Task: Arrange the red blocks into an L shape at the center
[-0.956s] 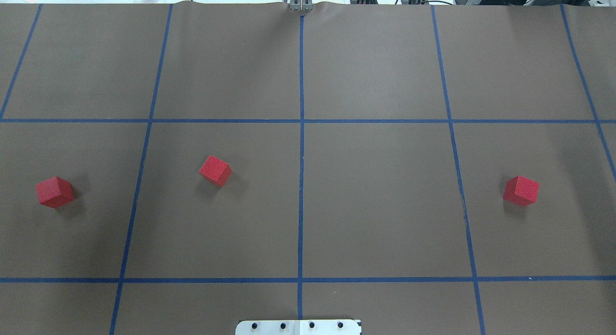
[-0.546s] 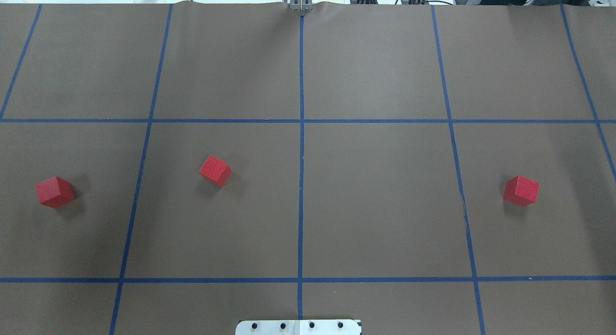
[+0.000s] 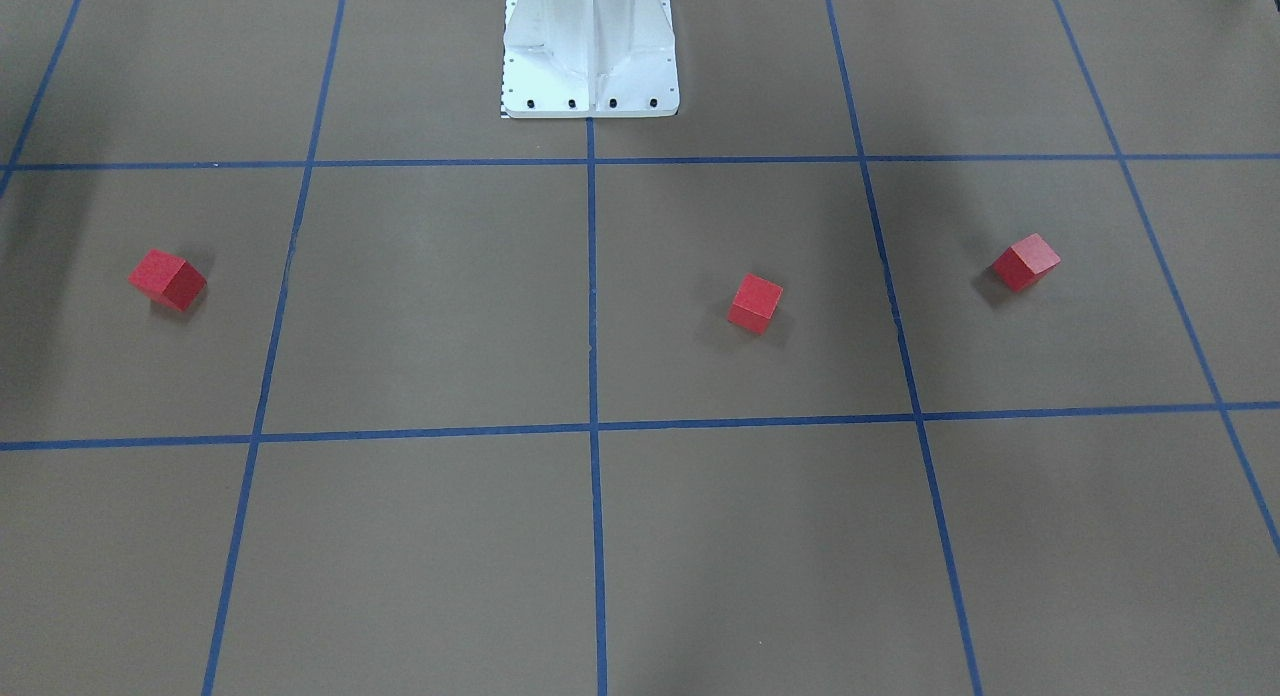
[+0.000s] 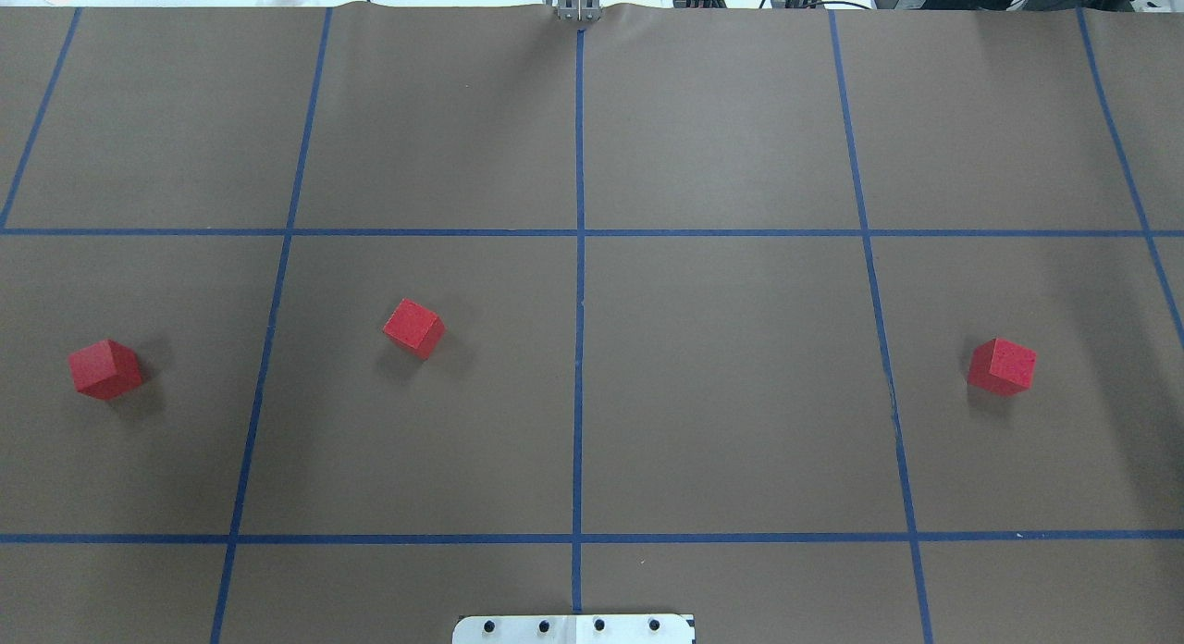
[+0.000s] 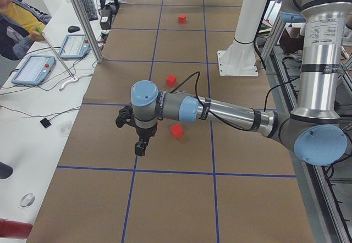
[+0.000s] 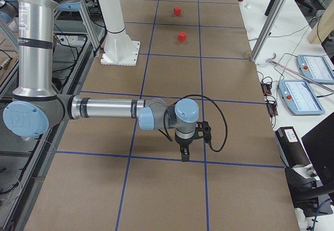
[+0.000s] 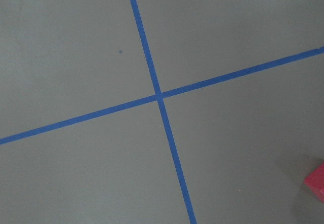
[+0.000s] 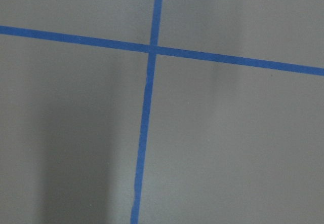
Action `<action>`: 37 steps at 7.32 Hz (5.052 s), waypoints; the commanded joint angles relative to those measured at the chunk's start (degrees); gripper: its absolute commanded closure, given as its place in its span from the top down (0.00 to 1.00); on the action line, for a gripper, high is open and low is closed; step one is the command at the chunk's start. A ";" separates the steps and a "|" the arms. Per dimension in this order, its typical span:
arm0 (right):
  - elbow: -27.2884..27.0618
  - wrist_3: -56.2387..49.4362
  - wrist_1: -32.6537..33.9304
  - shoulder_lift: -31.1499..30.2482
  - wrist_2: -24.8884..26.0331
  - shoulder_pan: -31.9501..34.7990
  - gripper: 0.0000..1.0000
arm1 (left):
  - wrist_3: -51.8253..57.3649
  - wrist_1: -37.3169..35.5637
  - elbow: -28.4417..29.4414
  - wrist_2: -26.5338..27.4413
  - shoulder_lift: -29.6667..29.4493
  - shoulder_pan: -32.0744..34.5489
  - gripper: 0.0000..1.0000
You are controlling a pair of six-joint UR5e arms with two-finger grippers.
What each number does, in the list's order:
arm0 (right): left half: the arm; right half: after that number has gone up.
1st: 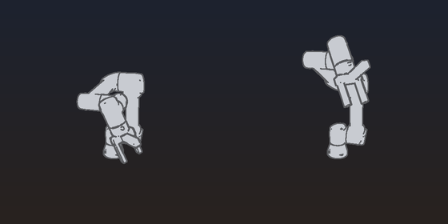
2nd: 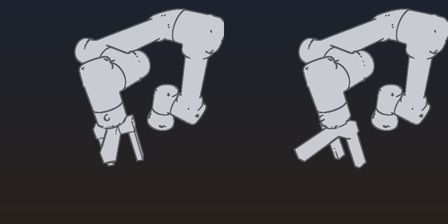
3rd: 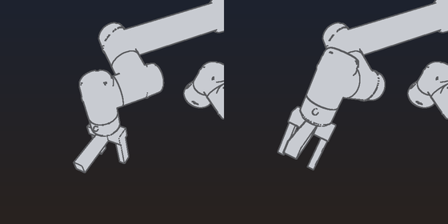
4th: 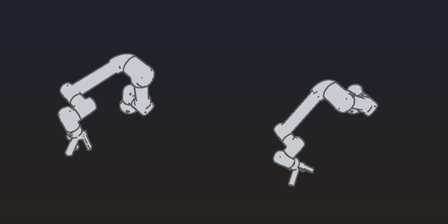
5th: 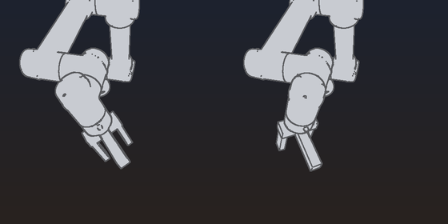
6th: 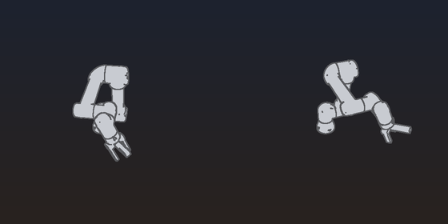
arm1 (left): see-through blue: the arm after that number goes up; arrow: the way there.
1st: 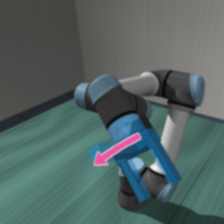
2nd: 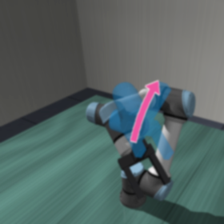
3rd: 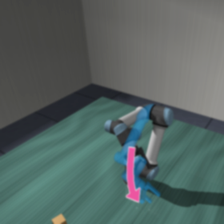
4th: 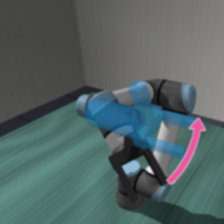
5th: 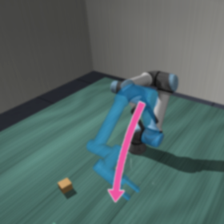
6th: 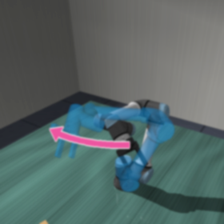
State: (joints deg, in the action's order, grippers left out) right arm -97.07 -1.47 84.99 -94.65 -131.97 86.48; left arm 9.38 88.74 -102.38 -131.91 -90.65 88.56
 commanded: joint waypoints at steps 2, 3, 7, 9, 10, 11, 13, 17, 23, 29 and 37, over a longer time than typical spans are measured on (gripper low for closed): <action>-0.94 0.24 -6.90 3.07 -0.30 0.00 0.99 | -0.50 8.54 0.77 1.91 -3.73 -0.14 1.00; -0.58 0.24 -8.59 2.54 -1.00 0.00 0.99 | -1.37 9.08 1.65 1.66 -4.52 -0.14 1.00; -8.71 16.24 -10.72 1.23 -3.39 -5.76 0.99 | -1.38 12.49 2.27 1.66 -3.92 -0.31 1.00; -15.57 34.61 -11.85 -1.31 3.77 -17.16 0.99 | -1.46 16.97 5.60 1.66 -3.74 -0.66 1.00; -16.21 44.26 -19.08 -4.90 8.09 -22.10 0.98 | -1.47 19.08 6.83 1.66 -3.74 -0.66 1.00; -16.04 55.06 -26.03 -7.81 12.65 -26.85 0.97 | -1.47 19.37 6.93 1.66 -3.74 -0.66 1.00; -16.04 70.13 -26.62 -7.66 24.58 -37.91 0.95 | -1.38 19.72 6.93 1.66 -3.74 -0.66 1.00; -15.25 79.86 -26.71 -7.48 33.52 -47.89 0.95 | -1.38 19.72 6.93 1.66 -3.74 -0.66 1.00; -12.18 79.96 -27.42 -7.83 36.60 -49.92 0.86 | -1.29 19.81 6.85 1.66 -3.74 -0.66 1.00; -19.97 71.38 -27.50 -5.22 36.69 -50.36 0.00 | -1.47 19.72 6.84 1.66 -3.74 -0.66 1.00; -2.72 69.76 -2.72 40.48 43.37 -60.72 0.00 | -1.99 19.72 7.90 1.66 -3.74 -0.66 1.00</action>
State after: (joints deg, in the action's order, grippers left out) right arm -103.86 67.81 81.53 -58.24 -89.13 27.32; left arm 7.40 108.45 -94.70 -130.25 -94.40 87.89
